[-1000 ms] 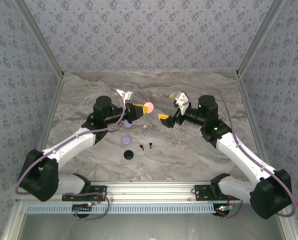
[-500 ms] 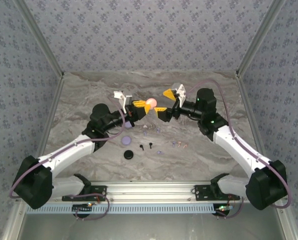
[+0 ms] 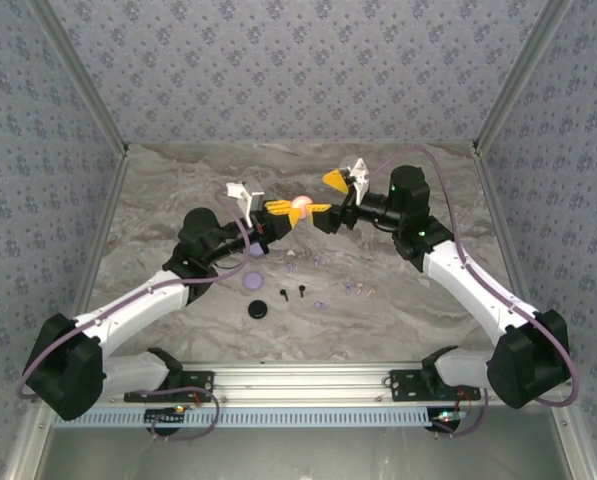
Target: Insert the wireless bluetooth earbuds into the charging case
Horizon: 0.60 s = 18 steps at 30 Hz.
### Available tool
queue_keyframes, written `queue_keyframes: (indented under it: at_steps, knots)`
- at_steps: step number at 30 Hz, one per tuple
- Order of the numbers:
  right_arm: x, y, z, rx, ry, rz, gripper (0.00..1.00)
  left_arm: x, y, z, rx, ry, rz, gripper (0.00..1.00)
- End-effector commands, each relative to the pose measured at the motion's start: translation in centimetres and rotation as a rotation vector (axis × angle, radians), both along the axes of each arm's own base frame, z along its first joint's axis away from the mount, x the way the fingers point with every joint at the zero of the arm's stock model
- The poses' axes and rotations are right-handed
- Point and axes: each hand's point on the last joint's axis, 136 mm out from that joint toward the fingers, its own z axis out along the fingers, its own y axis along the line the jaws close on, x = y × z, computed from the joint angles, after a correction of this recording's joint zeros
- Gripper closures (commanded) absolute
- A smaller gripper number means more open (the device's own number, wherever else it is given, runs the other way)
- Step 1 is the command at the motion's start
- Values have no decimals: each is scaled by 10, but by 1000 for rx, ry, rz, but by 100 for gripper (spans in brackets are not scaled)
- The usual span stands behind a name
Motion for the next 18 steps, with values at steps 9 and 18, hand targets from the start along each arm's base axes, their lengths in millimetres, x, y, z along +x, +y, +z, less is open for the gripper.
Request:
queue_keyframes:
  at_steps: [9, 18]
  knots:
    - [19, -5, 15, -9, 10, -36, 9, -14, 3, 17, -25, -83, -14, 100]
    - [19, -6, 23, 3, 22, -22, 9, -14, 4, 14, -13, -87, 1, 100]
